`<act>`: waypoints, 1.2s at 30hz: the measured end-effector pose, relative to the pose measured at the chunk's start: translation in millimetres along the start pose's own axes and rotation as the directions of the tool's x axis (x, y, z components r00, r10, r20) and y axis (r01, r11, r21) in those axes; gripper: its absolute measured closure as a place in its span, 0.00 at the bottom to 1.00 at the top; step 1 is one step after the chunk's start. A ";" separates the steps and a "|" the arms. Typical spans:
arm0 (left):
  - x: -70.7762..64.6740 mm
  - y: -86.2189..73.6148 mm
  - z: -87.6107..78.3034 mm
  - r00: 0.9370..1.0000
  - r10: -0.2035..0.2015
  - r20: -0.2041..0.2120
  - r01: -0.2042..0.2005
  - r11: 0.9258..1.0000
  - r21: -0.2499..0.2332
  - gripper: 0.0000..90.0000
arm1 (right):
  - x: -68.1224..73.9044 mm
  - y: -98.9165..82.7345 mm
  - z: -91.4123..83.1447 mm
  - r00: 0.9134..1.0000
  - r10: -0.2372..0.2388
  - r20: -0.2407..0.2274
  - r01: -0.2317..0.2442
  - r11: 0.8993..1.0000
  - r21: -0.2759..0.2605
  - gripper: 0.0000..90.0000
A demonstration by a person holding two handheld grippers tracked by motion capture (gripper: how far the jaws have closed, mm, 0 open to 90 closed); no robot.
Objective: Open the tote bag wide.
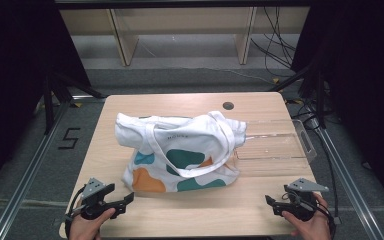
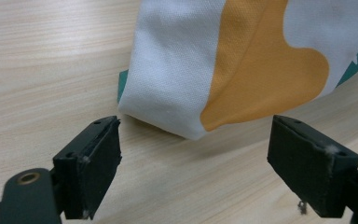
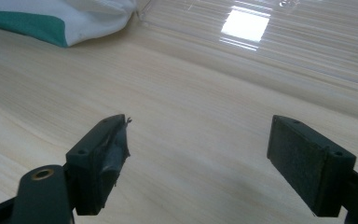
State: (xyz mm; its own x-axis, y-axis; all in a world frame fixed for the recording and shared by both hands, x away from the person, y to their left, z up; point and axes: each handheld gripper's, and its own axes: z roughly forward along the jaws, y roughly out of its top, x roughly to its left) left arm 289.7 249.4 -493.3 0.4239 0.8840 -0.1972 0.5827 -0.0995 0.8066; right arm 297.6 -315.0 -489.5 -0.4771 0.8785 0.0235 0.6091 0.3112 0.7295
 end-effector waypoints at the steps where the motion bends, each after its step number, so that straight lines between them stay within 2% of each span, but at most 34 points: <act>1: 0.0 -0.1 0.3 1.000 0.003 -0.004 -0.003 1.000 0.001 0.18 | 2.4 -0.2 -0.7 0.999 0.043 -0.001 -0.043 0.999 0.015 0.23; 4: -0.1 -0.2 1.0 1.000 -0.002 -0.003 0.002 1.000 -0.006 0.18 | -1.8 -0.8 -0.3 1.000 -0.002 0.005 0.002 1.000 0.004 0.23; 5: -0.3 0.5 -0.3 1.000 -0.003 -0.012 0.003 1.000 0.002 0.18 | 0.2 0.0 -0.8 0.999 0.035 -0.001 -0.035 0.999 0.008 0.23; 6: -0.6 0.7 -0.2 1.000 -0.006 -0.012 0.006 1.000 -0.003 0.18 | 1.0 0.0 -0.7 0.999 0.045 0.005 -0.045 0.999 0.007 0.23; 7: 0.3 0.5 0.7 1.000 -0.003 -0.002 0.003 1.000 -0.008 0.18 | -1.0 0.3 0.3 1.000 0.014 0.004 -0.014 1.000 -0.012 0.23; 9: -0.5 0.6 0.4 1.000 -0.002 -0.011 0.002 1.000 -0.001 0.18 | 0.1 1.0 -0.7 0.999 0.037 -0.013 -0.037 0.999 -0.002 0.24; 11: -0.2 0.1 0.5 1.000 -0.001 -0.006 0.001 1.000 -0.006 0.18 | 1.7 2.9 -2.8 0.999 0.033 0.001 -0.033 0.999 -0.001 0.25; 12: -0.2 0.2 0.3 1.000 0.002 -0.004 -0.002 1.000 -0.005 0.18 | 5.2 3.3 -2.0 0.997 0.074 -0.019 -0.074 0.997 0.000 0.25; 13: -0.2 0.3 0.0 1.000 0.002 -0.004 -0.002 1.000 -0.005 0.18 | 6.1 4.6 -2.1 0.997 0.072 -0.027 -0.072 0.997 0.004 0.26; 14: -0.4 0.3 -0.2 1.000 0.003 -0.007 -0.003 1.000 -0.008 0.18 | 6.8 6.0 -3.0 0.998 0.065 -0.018 -0.065 0.998 -0.004 0.27; 15: -0.4 0.5 0.0 1.000 0.002 -0.007 -0.002 1.000 -0.008 0.18 | 6.2 7.2 -3.5 0.999 0.037 -0.027 -0.037 0.999 -0.004 0.28; 16: 0.0 0.6 0.5 1.000 0.004 -0.004 -0.004 1.000 -0.008 0.18 | 8.8 9.5 -4.9 0.997 0.063 -0.034 -0.063 0.998 -0.007 0.29; 17: -0.1 0.6 0.6 1.000 0.006 -0.009 -0.006 1.000 -0.007 0.18 | 8.7 12.2 -6.3 0.999 0.036 -0.029 -0.037 0.999 -0.014 0.30; 21: 0.7 1.3 0.8 1.000 0.015 -0.019 -0.015 1.000 0.002 0.18 | 11.1 17.8 -8.6 0.999 0.031 -0.042 -0.031 0.999 -0.014 0.31; 23: -0.6 2.5 1.6 1.000 0.000 -0.022 0.000 1.000 -0.008 0.19 | 12.8 22.2 -10.3 0.998 -0.023 -0.061 0.021 0.999 -0.037 0.36; 24: -0.6 2.5 1.6 1.000 0.000 -0.022 0.000 1.000 -0.008 0.19 | 12.8 22.2 -10.3 0.998 -0.023 -0.061 0.021 0.999 -0.037 0.36; 25: -0.6 3.2 2.0 1.000 0.012 -0.024 -0.012 1.000 -0.005 0.19 | 19.6 24.6 -12.5 0.998 -0.018 -0.063 0.015 0.999 -0.037 0.40; 26: -0.7 3.4 2.0 0.999 0.026 -0.027 -0.026 1.000 0.002 0.19 | 18.4 26.3 -11.8 0.996 -0.050 -0.071 0.046 0.998 -0.046 0.40; 27: -2.0 2.4 3.0 0.999 0.022 -0.026 -0.022 1.000 -0.002 0.19 | 20.8 28.9 -11.6 0.995 -0.052 -0.083 0.047 0.997 -0.056 0.40; 28: -2.0 2.4 3.0 0.999 0.022 -0.026 -0.022 1.000 -0.002 0.19 | 25.6 30.2 -13.6 0.996 -0.019 -0.084 0.014 0.999 -0.053 0.41; 29: 0.2 1.7 1.7 0.999 0.037 -0.027 -0.037 0.999 0.004 0.19 | 25.1 34.6 -14.5 0.994 -0.063 -0.091 0.056 0.996 -0.071 0.42; 30: 0.8 0.8 0.9 0.999 0.034 -0.036 -0.034 0.999 0.003 0.19 | 30.6 36.8 -16.6 0.995 -0.024 -0.099 0.017 0.997 -0.071 0.43; 32: 3.1 0.4 -1.1 0.999 0.027 -0.044 -0.027 1.000 0.000 0.19 | 32.8 45.8 -19.6 0.994 -0.066 -0.089 0.056 0.993 -0.105 0.46; 33: 3.6 0.6 -1.3 0.999 0.027 -0.043 -0.027 1.000 -0.003 0.19 | 37.9 51.8 -22.8 0.994 -0.045 -0.104 0.034 0.994 -0.108 0.46; 34: 3.6 0.6 -1.3 0.999 0.027 -0.043 -0.027 1.000 -0.003 0.19 | 37.9 51.8 -22.8 0.994 -0.045 -0.104 0.034 0.994 -0.108 0.46; 35: 3.0 0.9 -1.5 0.999 0.025 -0.048 -0.025 1.000 -0.007 0.19 | 40.8 63.3 -25.4 0.988 -0.083 -0.129 0.065 0.988 -0.141 0.49; 36: 3.0 0.9 -1.5 0.999 0.025 -0.048 -0.025 1.000 -0.007 0.19 | 45.1 67.2 -27.6 0.988 -0.065 -0.139 0.047 0.990 -0.134 0.49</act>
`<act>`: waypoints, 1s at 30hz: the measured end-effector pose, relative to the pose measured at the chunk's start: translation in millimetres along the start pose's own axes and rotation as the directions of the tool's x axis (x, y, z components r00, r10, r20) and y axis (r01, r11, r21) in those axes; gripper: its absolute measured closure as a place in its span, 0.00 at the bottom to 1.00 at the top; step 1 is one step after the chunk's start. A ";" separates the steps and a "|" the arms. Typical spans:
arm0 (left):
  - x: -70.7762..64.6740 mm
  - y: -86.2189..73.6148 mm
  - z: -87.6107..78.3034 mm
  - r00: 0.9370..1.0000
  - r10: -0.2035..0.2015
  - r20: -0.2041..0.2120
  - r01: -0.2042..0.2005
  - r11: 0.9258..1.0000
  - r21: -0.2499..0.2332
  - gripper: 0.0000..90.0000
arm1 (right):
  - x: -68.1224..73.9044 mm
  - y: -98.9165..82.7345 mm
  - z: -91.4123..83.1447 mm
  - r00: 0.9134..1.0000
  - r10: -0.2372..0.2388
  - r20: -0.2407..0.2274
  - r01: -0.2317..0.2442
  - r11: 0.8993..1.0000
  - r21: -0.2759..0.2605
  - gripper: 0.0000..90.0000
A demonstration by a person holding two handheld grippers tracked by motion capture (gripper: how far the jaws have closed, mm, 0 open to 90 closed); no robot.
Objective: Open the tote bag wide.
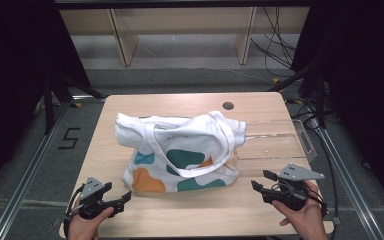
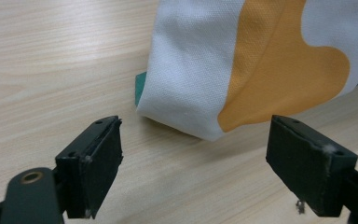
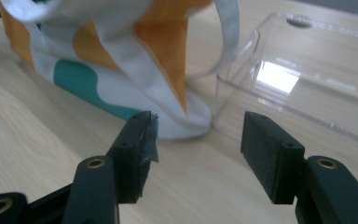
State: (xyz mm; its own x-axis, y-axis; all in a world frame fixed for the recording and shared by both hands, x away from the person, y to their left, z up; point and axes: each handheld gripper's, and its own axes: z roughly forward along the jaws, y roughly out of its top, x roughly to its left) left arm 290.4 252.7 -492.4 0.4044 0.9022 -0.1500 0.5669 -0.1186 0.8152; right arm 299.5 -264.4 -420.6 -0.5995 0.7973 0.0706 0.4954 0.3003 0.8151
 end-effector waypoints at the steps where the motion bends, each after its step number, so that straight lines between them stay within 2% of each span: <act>1: -0.4 0.2 0.3 1.000 0.004 0.004 -0.004 1.000 0.001 0.19 | 1.9 6.3 -0.3 1.000 -0.018 0.007 0.018 1.000 -0.006 0.49; 2: -1.0 0.3 0.9 1.000 0.007 0.002 -0.007 1.000 0.002 0.19 | 1.9 6.3 -0.3 1.000 -0.018 0.007 0.018 1.000 -0.006 0.49; 5: -0.4 0.3 0.6 1.000 0.010 -0.002 -0.010 1.000 0.008 0.19 | 3.6 32.2 -2.3 0.998 -0.065 -0.011 0.064 0.997 -0.048 0.49; 6: -0.3 0.0 1.0 1.000 -0.005 -0.002 0.005 1.000 0.001 0.19 | 6.9 35.5 -2.9 0.999 -0.041 -0.008 0.040 0.998 -0.056 0.49; 7: 1.0 0.1 0.8 1.000 0.003 -0.001 -0.003 1.000 0.007 0.19 | 5.5 40.9 -3.7 0.997 -0.072 -0.013 0.071 0.995 -0.065 0.49; 8: 1.5 0.2 0.8 1.000 0.004 0.002 -0.004 1.000 0.009 0.19 | 8.5 45.4 -5.5 0.998 -0.059 -0.024 0.057 0.996 -0.064 0.48; 10: 2.1 0.3 0.3 1.000 0.009 -0.005 -0.008 1.000 0.013 0.19 | 10.0 54.2 -8.1 0.996 -0.080 -0.032 0.078 0.994 -0.078 0.48; 14: 2.6 1.0 0.3 1.000 0.012 -0.006 -0.012 1.000 0.016 0.19 | 11.3 68.8 -11.3 0.996 -0.085 -0.033 0.082 0.992 -0.098 0.48; 15: 2.9 2.1 -0.2 1.000 0.013 -0.004 -0.013 1.000 0.014 0.19 | 10.1 79.1 -10.7 0.996 -0.085 -0.033 0.080 0.988 -0.133 0.49; 17: 3.7 2.2 -0.9 1.000 0.011 -0.006 -0.011 1.000 0.015 0.19 | 9.4 89.4 -10.3 0.995 -0.094 -0.031 0.088 0.984 -0.153 0.50; 18: 3.7 2.2 -0.9 1.000 0.011 -0.006 -0.011 1.000 0.015 0.19 | 9.4 89.4 -10.3 0.995 -0.094 -0.031 0.088 0.984 -0.153 0.50; 19: 3.6 1.7 -0.3 1.000 -0.008 0.001 0.008 1.000 0.014 0.19 | 9.6 102.7 -8.5 0.995 -0.081 -0.057 0.071 0.985 -0.156 0.50; 20: 3.6 1.7 -0.3 1.000 -0.008 0.001 0.008 1.000 0.014 0.19 | 9.6 102.7 -8.5 0.995 -0.081 -0.057 0.071 0.985 -0.156 0.50; 21: 3.4 1.9 -0.4 1.000 0.006 0.003 -0.006 1.000 0.018 0.19 | 7.7 114.1 -4.1 0.992 -0.104 -0.074 0.092 0.985 -0.146 0.50; 22: 3.2 1.7 -0.1 1.000 0.018 0.010 -0.018 0.999 0.028 0.19 | 9.1 117.5 -1.5 0.992 -0.098 -0.076 0.087 0.986 -0.144 0.51; 24: 2.6 1.1 0.5 1.000 0.015 0.012 -0.016 0.999 0.028 0.19 | 9.4 122.3 1.7 0.991 -0.108 -0.083 0.095 0.985 -0.144 0.51; 25: 2.2 0.9 0.8 1.000 0.017 0.011 -0.018 0.999 0.034 0.19 | 11.9 127.4 3.5 0.991 -0.103 -0.088 0.092 0.988 -0.121 0.51; 26: 2.4 1.0 1.0 1.000 0.019 0.017 -0.020 0.999 0.039 0.19 | 12.7 135.0 8.7 0.988 -0.124 -0.087 0.114 0.986 -0.119 0.51; 27: 1.0 0.9 2.3 1.000 0.018 0.015 -0.019 0.999 0.032 0.19 | 13.5 137.0 12.5 0.989 -0.126 -0.081 0.114 0.984 -0.139 0.51; 30: 0.7 0.0 2.7 1.000 0.018 0.013 -0.019 0.999 0.040 0.19 | 11.9 146.0 19.6 0.988 -0.100 -0.114 0.088 0.990 -0.110 0.53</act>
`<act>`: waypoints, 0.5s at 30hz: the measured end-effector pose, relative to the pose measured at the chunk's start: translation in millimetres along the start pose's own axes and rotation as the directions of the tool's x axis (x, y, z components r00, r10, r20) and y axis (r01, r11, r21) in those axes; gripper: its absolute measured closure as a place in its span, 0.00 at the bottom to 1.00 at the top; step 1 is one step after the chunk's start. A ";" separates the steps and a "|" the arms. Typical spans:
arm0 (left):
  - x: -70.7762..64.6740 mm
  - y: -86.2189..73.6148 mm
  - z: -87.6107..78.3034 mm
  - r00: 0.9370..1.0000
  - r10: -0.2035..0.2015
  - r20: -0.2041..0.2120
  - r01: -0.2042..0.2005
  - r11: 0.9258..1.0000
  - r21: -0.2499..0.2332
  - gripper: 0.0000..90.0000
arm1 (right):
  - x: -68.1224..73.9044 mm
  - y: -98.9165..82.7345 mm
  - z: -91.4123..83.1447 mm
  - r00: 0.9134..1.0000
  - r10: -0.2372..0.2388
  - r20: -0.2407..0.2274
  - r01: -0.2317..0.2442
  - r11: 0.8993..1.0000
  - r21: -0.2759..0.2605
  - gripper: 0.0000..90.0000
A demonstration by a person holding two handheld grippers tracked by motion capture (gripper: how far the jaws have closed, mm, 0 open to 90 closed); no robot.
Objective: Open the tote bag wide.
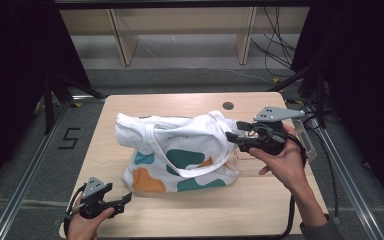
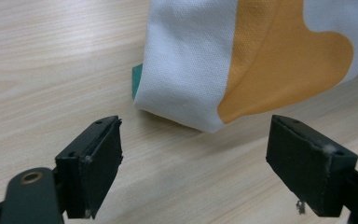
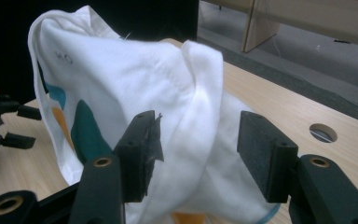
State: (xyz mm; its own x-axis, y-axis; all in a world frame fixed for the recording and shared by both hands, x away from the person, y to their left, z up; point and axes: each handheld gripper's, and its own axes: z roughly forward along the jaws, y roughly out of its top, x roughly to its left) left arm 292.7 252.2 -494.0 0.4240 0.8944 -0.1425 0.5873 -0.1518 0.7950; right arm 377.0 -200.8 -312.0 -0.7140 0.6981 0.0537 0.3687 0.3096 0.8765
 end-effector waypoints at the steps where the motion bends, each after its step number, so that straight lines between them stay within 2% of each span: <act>1: -0.1 0.4 0.2 1.000 -0.001 0.002 0.001 1.000 -0.001 0.19 | -1.9 2.5 2.2 1.000 0.008 -0.004 -0.008 1.000 0.001 0.54; 3: -1.2 1.5 1.1 1.000 0.007 0.012 -0.007 1.000 -0.009 0.19 | -6.4 7.6 6.8 1.000 -0.002 -0.014 0.002 1.000 0.011 0.54; 5: -0.7 1.7 0.9 1.000 0.020 0.012 -0.020 1.000 0.002 0.19 | -7.9 9.7 9.5 1.000 0.009 -0.022 -0.009 1.000 0.021 0.54; 6: -1.3 1.1 1.3 1.000 0.018 0.007 -0.018 1.000 0.000 0.19 | -9.5 11.5 12.4 0.999 0.026 -0.024 -0.025 0.999 0.025 0.54; 7: -0.7 1.0 1.1 1.000 0.022 0.007 -0.022 1.000 0.004 0.19 | -15.1 15.1 18.8 0.999 0.041 -0.025 -0.040 0.998 0.053 0.56; 8: -0.5 1.1 1.4 1.000 0.016 0.009 -0.016 1.000 -0.003 0.19 | -17.0 15.3 22.3 0.999 0.038 -0.039 -0.036 0.998 0.049 0.58; 9: 0.5 1.2 0.8 1.000 0.013 0.007 -0.013 1.000 0.001 0.19 | -18.3 16.1 23.6 0.998 0.047 -0.050 -0.043 0.997 0.070 0.61; 10: 1.4 1.1 0.6 1.000 0.016 0.004 -0.016 1.000 -0.006 0.20 | -19.1 16.1 25.8 0.996 0.045 -0.071 -0.039 0.996 0.082 0.68; 11: 1.9 0.4 0.6 1.000 -0.002 0.002 0.002 1.000 -0.004 0.20 | -18.7 16.0 27.4 0.994 0.049 -0.102 -0.040 0.995 0.087 0.74; 12: 2.5 0.4 0.3 1.000 0.002 0.000 -0.002 1.000 -0.004 0.20 | -17.7 15.6 28.2 0.993 0.030 -0.110 -0.021 0.996 0.089 0.78; 13: 2.6 0.6 0.0 1.000 -0.001 -0.004 0.001 1.000 -0.002 0.20 | -17.5 15.9 28.6 0.995 -0.009 -0.100 0.017 0.997 0.075 0.82; 15: 2.5 0.8 0.6 1.000 -0.003 -0.002 0.003 1.000 -0.008 0.20 | -14.5 16.3 26.7 0.995 -0.016 -0.100 0.024 0.997 0.079 0.85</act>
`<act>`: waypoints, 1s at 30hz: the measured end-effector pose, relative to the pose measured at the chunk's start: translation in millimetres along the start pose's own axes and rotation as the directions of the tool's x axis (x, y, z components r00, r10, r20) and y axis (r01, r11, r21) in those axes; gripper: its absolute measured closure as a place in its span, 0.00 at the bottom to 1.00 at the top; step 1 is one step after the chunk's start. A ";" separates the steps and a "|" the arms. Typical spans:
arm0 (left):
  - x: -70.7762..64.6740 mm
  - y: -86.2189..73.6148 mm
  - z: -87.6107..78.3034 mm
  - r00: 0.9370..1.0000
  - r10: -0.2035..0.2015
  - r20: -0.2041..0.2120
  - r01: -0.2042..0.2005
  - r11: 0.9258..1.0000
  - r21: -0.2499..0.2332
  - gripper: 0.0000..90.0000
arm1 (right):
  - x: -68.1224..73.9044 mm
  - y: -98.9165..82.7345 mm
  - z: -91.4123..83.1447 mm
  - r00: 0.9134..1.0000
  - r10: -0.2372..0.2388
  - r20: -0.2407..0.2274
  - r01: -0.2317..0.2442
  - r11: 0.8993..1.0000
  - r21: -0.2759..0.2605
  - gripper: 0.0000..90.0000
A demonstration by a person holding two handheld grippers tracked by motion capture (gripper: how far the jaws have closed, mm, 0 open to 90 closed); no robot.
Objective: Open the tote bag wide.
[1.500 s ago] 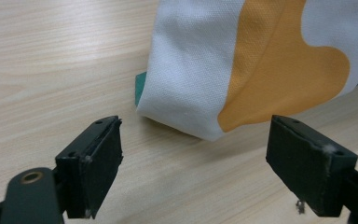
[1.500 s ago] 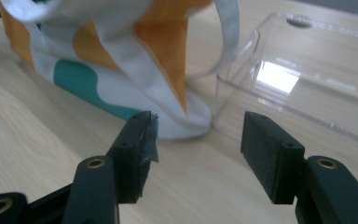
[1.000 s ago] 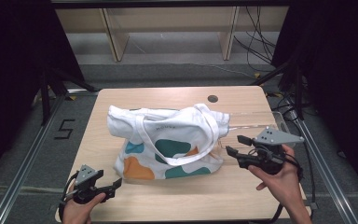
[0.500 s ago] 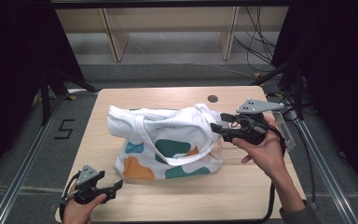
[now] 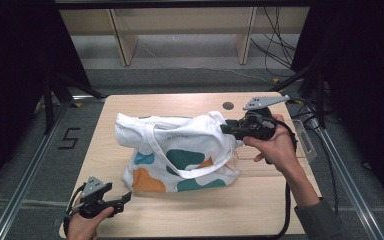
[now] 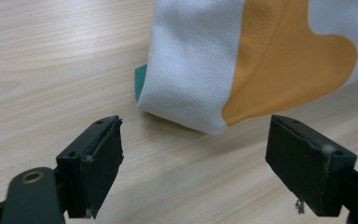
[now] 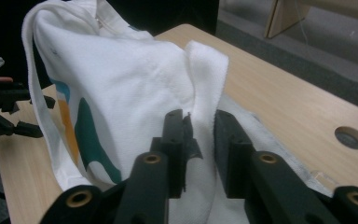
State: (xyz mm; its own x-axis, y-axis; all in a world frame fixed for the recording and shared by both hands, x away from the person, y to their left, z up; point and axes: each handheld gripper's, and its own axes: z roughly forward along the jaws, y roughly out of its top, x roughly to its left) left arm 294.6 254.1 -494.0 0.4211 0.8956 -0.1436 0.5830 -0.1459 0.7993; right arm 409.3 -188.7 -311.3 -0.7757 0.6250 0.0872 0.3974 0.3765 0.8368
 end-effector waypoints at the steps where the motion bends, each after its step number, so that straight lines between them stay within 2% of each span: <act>1: -0.3 -0.1 0.2 1.000 0.003 0.001 -0.003 1.000 0.002 0.20 | 4.8 0.5 -3.9 1.000 -0.006 0.013 0.006 1.000 -0.006 0.88; 2: 0.0 0.0 0.2 1.000 0.015 0.003 -0.015 1.000 0.006 0.20 | 14.3 2.0 -11.9 0.998 -0.060 0.024 0.061 0.997 -0.037 0.92; 3: -0.9 -0.5 1.1 1.000 0.009 0.008 -0.009 1.000 0.006 0.20 | 19.3 3.1 -16.0 0.996 -0.092 0.015 0.093 0.994 -0.063 0.95; 4: -1.6 -0.5 1.7 1.000 0.008 0.005 -0.008 1.000 0.011 0.20 | 27.2 3.7 -21.3 0.996 -0.090 0.013 0.091 0.993 -0.077 0.96; 5: -1.7 0.1 1.5 1.000 0.022 0.005 -0.022 1.000 0.008 0.20 | 30.0 5.0 -24.7 0.992 -0.127 0.014 0.128 0.988 -0.090 0.99; 7: -2.2 0.2 1.7 1.000 0.022 0.007 -0.022 1.000 0.005 0.20 | 35.7 5.7 -29.0 0.990 -0.141 0.000 0.140 0.984 -0.108 1.00; 8: -2.1 -0.5 0.9 1.000 0.015 -0.001 -0.015 1.000 0.012 0.20 | 46.3 5.5 -37.0 0.982 -0.190 -0.003 0.187 0.972 -0.142 1.00; 11: -1.6 -0.1 1.7 1.000 0.007 0.002 -0.007 1.000 0.007 0.20 | 58.3 0.1 -36.6 0.974 -0.225 -0.006 0.222 0.967 -0.122 1.00; 12: -1.4 0.3 1.3 1.000 0.020 0.000 -0.020 1.000 0.009 0.20 | 59.1 -1.4 -35.4 0.972 -0.236 -0.007 0.234 0.967 -0.100 1.00; 14: -2.3 -0.5 1.1 1.000 0.018 0.001 -0.018 1.000 0.009 0.20 | 60.8 -5.0 -32.2 0.973 -0.229 -0.026 0.225 0.969 -0.102 1.00; 15: -2.1 -0.7 0.6 1.000 0.019 0.003 -0.019 1.000 0.013 0.20 | 61.6 -6.6 -31.0 0.968 -0.249 -0.025 0.245 0.965 -0.097 1.00; 16: -1.6 -0.2 0.3 1.000 0.023 -0.004 -0.023 1.000 0.015 0.20 | 64.6 -9.2 -29.9 0.969 -0.243 -0.036 0.239 0.967 -0.089 1.00; 20: -0.4 -0.3 1.3 1.000 0.010 0.003 -0.010 1.000 0.007 0.20 | 70.8 -17.4 -28.5 0.964 -0.260 -0.062 0.254 0.963 -0.090 1.00; 21: -0.3 -0.6 0.9 1.000 0.014 0.001 -0.014 1.000 0.007 0.20 | 74.9 -25.7 -27.5 0.960 -0.269 -0.081 0.262 0.961 -0.089 1.00; 23: -0.4 -0.3 0.5 1.000 0.002 0.017 -0.002 1.000 0.004 0.20 | 76.1 -29.2 -26.8 0.960 -0.264 -0.091 0.257 0.963 -0.081 1.00; 24: -1.2 0.0 0.5 1.000 -0.003 0.019 0.003 1.000 0.003 0.20 | 78.5 -36.1 -23.7 0.964 -0.244 -0.104 0.236 0.969 -0.076 1.00; 25: -1.5 0.3 0.9 1.000 0.006 0.021 -0.006 1.000 0.001 0.21 | 78.7 -41.0 -19.3 0.957 -0.264 -0.122 0.257 0.964 -0.070 1.00; 26: -2.1 0.1 0.9 1.000 0.003 0.019 -0.003 1.000 0.002 0.21 | 82.1 -52.4 -9.9 0.955 -0.262 -0.141 0.258 0.965 -0.046 1.00; 27: -1.5 -0.1 0.7 1.000 0.008 0.017 -0.008 1.000 0.007 0.21 | 82.1 -52.4 -9.9 0.955 -0.262 -0.141 0.258 0.965 -0.046 1.00; 29: -1.7 0.6 0.9 1.000 0.000 0.011 0.000 1.000 -0.006 0.21 | 84.1 -68.0 7.6 0.956 -0.244 -0.166 0.246 0.969 -0.009 1.00; 30: -0.5 0.8 0.4 1.000 0.009 0.008 -0.009 1.000 0.001 0.21 | 83.9 -71.4 12.6 0.954 -0.245 -0.173 0.249 0.969 -0.002 1.00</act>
State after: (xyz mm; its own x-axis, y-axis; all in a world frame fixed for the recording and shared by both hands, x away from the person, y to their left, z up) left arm 295.2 253.3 -493.5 0.4320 0.8908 -0.1408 0.5794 -0.1545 0.8003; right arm 321.9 -154.5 -370.5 -0.9222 0.3857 -0.0285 0.1911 0.5186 0.8334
